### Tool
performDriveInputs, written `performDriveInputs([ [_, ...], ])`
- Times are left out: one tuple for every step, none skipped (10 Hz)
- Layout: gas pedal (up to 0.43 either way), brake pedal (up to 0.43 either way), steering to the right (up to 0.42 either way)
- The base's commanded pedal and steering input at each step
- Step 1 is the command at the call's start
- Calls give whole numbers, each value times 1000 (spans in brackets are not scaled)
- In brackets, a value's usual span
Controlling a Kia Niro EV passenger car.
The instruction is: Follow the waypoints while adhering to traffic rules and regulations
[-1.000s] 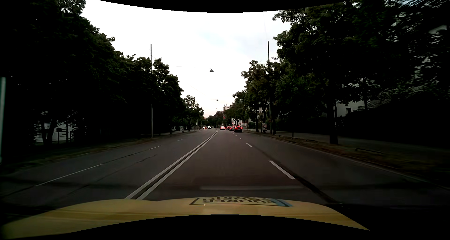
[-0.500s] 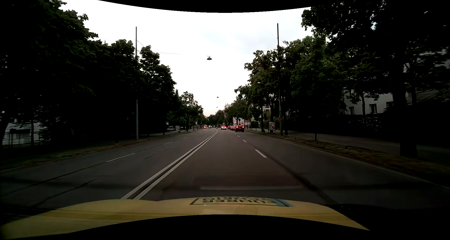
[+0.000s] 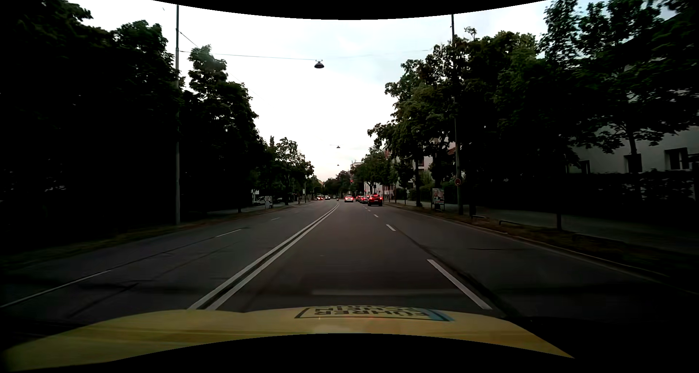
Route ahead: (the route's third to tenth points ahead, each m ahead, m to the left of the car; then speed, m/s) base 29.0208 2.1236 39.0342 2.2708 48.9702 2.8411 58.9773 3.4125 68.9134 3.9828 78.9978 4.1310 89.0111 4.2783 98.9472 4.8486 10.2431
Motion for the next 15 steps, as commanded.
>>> performDriveInputs([
  [0,0,-8],
  [0,0,-8],
  [0,0,-8],
  [0,0,-7],
  [0,0,-7],
  [0,0,-6],
  [0,0,-6],
  [0,0,-6],
  [0,0,-6],
  [0,0,-5],
  [0,0,-5],
  [0,0,-5],
  [0,0,-5],
  [0,0,-5],
  [0,0,-5],
])
